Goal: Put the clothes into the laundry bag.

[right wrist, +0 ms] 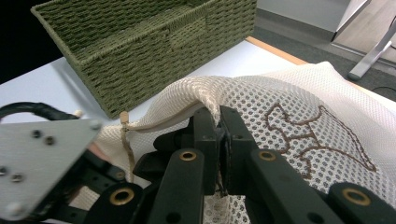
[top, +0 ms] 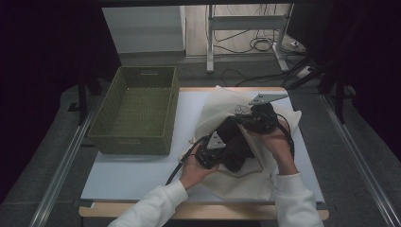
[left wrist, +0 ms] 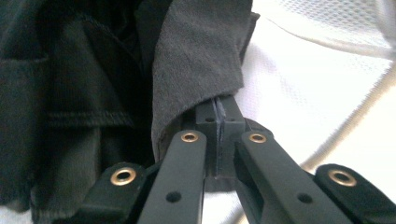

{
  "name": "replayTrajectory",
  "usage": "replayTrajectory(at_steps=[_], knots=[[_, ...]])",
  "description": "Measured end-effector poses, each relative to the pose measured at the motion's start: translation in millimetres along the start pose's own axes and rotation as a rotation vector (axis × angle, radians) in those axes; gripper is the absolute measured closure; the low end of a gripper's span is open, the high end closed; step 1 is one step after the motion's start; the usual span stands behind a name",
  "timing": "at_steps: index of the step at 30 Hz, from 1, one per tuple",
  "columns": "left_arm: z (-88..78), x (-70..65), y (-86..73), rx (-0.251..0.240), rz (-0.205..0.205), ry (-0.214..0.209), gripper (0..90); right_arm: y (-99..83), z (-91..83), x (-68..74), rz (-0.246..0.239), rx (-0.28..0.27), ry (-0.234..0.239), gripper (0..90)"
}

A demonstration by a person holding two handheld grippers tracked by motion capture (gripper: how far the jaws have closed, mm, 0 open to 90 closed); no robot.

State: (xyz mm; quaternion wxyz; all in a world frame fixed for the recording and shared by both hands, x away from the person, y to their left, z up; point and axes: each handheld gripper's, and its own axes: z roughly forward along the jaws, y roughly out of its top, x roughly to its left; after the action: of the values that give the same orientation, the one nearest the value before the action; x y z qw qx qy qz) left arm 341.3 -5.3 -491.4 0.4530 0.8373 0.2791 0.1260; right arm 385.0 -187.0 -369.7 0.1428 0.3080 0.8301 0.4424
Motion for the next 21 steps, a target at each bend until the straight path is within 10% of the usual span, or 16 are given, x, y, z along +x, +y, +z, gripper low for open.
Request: replayTrajectory(at_steps=[21], knots=[[41.9,18.0,2.8,0.078,0.025,0.114,90.0,1.1,-1.1,1.3,0.0,-0.008,0.001,86.5]])
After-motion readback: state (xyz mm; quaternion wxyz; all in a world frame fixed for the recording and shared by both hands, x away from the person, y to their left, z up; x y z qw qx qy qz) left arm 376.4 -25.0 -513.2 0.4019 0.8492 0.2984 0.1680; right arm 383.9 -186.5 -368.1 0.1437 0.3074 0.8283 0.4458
